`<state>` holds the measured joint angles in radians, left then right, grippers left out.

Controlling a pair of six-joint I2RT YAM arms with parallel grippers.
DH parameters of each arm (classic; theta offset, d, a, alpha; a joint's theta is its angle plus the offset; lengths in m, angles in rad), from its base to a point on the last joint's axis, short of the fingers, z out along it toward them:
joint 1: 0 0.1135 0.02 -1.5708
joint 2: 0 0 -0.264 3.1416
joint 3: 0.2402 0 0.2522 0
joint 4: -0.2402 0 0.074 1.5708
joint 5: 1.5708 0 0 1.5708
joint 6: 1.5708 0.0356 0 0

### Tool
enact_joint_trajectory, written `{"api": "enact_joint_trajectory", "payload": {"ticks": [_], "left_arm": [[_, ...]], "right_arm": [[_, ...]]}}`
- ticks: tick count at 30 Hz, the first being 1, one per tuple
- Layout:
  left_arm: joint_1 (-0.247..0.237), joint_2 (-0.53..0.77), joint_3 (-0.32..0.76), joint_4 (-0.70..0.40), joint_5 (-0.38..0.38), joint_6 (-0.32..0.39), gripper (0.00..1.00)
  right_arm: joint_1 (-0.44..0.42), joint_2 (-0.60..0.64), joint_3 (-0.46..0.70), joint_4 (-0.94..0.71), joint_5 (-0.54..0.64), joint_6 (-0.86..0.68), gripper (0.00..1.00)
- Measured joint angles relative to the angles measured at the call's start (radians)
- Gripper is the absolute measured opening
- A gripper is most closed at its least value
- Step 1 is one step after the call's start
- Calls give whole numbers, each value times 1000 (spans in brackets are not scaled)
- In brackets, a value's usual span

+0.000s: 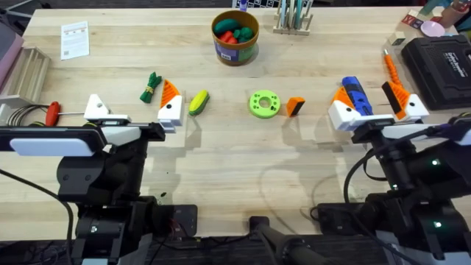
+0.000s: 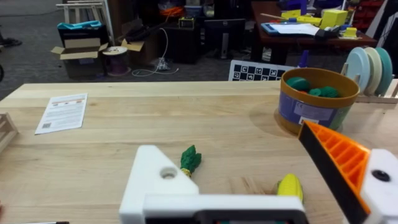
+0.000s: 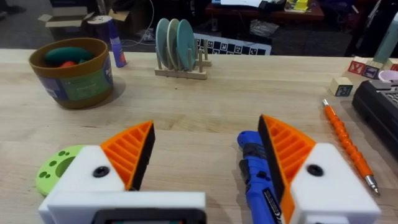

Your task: Pick up the gripper from the table and insert it into the empty holder that is missing its gripper. Then pick up a screw, insert it into the mounting hole, and use the screwdriver to tighten it. Finally, clean up the table by picking up the vegetable and placing it into the bucket.

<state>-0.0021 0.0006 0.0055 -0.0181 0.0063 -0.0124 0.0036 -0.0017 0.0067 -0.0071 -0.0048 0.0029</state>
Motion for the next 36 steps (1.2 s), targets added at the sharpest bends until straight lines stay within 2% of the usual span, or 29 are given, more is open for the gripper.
{"api": "enact_joint_trajectory", "payload": {"ticks": [11,16,20,24,27,36], "left_arm": [[0,0,0,1,-3,0,985],[0,0,3,73,-3,0,986],[0,1,62,3,-4,0,986],[0,49,231,-118,-4,-1,985],[0,139,403,-262,-4,-3,985],[0,567,837,-660,-4,-3,985]], "right_arm": [[0,0,0,9,-1,0,991],[0,2,5,121,-4,0,991],[0,2,74,86,-5,0,992],[0,34,235,-28,-9,0,991],[0,100,370,-123,-11,0,991],[0,478,748,-492,-12,0,991]]}}
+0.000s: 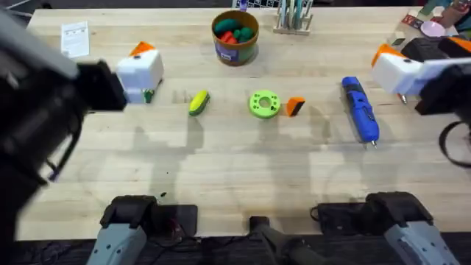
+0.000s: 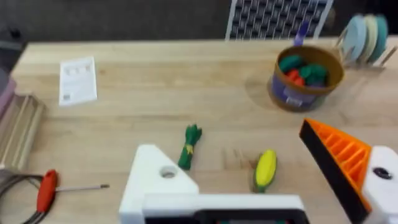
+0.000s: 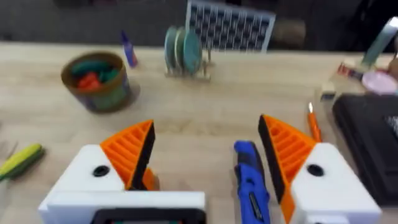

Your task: Pick up the gripper from the table and insert it into the empty holder that is missing its gripper. Then pick up a screw, insert it into the mounting hole, and use the screwdriver to tighten it. Finally, clean up the table by picking up the vegetable and placing it into the bucket.

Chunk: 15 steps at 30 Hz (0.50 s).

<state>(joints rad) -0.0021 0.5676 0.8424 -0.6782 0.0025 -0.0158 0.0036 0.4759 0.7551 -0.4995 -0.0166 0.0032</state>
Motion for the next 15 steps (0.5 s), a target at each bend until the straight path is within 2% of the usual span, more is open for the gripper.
{"api": "enact_joint_trajectory", "payload": {"ticks": [6,15], "left_arm": [[0,254,176,-155,0,0,985],[0,534,283,-291,0,0,985]], "right_arm": [[0,221,188,-220,0,0,991],[0,395,298,-429,0,0,992]]}}
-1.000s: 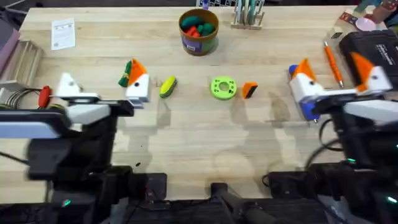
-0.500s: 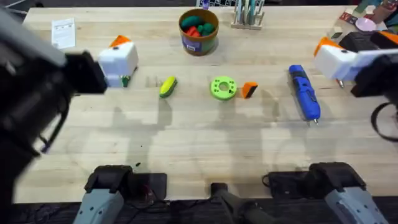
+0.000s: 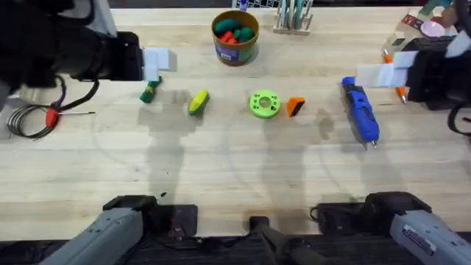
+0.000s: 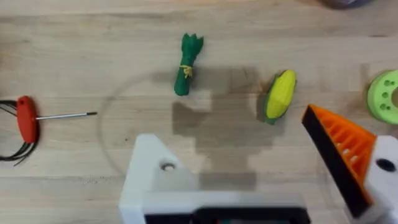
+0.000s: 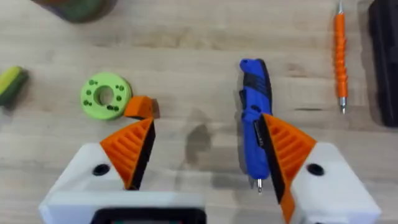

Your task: Pick up the gripper from the table and insert it into the empty holder that is missing its gripper. Then pick up a screw, insert it into the mounting hole, and use the screwdriver to tighten it. Finally, clean up the table by picking up the vegetable and placing it into the bucket.

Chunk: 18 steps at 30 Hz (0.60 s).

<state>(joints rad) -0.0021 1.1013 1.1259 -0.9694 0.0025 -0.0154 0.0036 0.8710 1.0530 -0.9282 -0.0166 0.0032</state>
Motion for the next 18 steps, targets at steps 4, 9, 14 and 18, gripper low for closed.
{"api": "enact_joint_trajectory", "payload": {"ticks": [4,9,14,18], "left_arm": [[0,66,7,-10,0,0,984],[0,90,7,-22,-3,0,985],[-10,91,10,-16,15,17,985],[-88,131,45,-55,19,33,986]], "right_arm": [[0,39,2,-24,0,0,991],[0,47,2,-24,0,0,991],[0,47,3,-24,0,0,991],[0,47,3,-23,0,0,991]]}}
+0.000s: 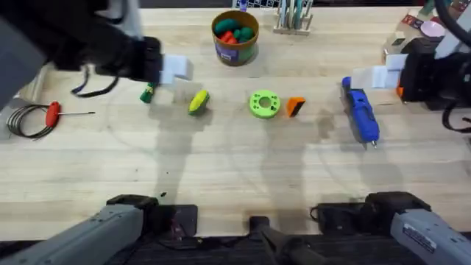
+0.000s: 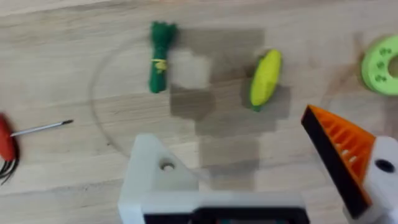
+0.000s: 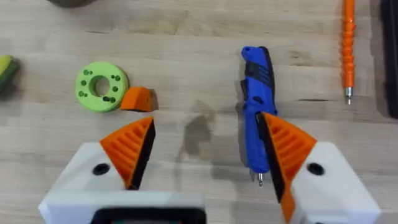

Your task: Pick up the gripper from the table and insert it into the empty holder that is missing its gripper. Then pick up a screw, insert it into the mounting hole, and use the screwdriver to tighten it. Finally, clean up the table by picking up the vegetable and placing it into the bucket.

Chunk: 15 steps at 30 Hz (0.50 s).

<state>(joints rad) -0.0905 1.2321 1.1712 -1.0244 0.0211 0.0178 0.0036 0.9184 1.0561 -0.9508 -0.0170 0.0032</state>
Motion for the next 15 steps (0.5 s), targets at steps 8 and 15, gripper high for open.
{"api": "enact_joint_trajectory", "payload": {"ticks": [8,15], "left_arm": [[-171,230,23,-21,-15,-22,985],[-183,404,23,49,-17,-49,985]], "right_arm": [[0,0,0,0,0,0,991],[0,0,2,0,0,0,990]]}}
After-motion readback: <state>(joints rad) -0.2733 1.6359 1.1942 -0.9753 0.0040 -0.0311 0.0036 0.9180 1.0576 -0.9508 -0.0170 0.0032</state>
